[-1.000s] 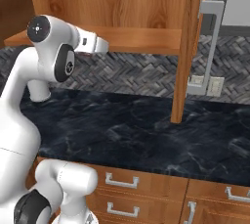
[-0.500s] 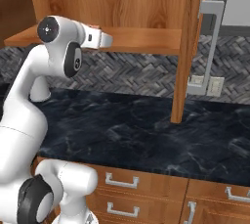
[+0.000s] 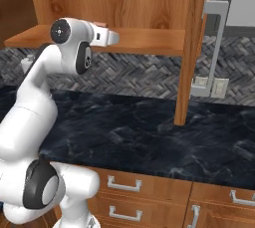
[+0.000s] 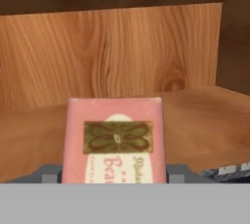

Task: Pick up the bar soap and sponge from the sink, and place them back in the cabinet, and close the cabinet doors.

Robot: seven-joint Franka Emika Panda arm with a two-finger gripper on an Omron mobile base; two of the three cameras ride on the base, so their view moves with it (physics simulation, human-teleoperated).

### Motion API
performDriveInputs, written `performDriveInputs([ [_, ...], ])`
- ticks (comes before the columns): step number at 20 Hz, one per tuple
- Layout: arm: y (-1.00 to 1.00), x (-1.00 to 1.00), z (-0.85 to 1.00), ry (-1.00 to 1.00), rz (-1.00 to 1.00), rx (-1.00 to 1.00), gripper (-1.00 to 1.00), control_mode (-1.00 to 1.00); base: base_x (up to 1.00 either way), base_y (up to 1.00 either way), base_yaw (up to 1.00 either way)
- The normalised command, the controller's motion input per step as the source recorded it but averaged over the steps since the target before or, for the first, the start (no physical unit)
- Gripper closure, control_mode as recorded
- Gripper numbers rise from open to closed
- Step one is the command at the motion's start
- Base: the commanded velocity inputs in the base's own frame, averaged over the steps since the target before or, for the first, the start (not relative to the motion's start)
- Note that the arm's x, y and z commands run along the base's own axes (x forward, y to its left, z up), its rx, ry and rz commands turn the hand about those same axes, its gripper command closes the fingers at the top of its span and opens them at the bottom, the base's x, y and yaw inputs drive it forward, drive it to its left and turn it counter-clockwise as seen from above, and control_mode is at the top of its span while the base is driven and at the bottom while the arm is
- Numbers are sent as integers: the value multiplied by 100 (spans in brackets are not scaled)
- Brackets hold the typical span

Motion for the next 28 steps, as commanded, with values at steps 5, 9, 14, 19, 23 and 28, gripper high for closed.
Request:
performDriveInputs([
  [5,0,44,0,1,0,0,100,-100,0,0,0],
  [9,2,38,0,7,0,0,100,-100,0,0,0],
  [14,3,40,-2,7,0,0,100,-100,0,0,0],
  [19,0,40,-8,4,0,0,100,-100,0,0,0],
  [23,0,13,-1,6,0,0,100,-100,0,0,0],
  [28,0,0,0,0,0,0,-100,-100,0,0,0],
])
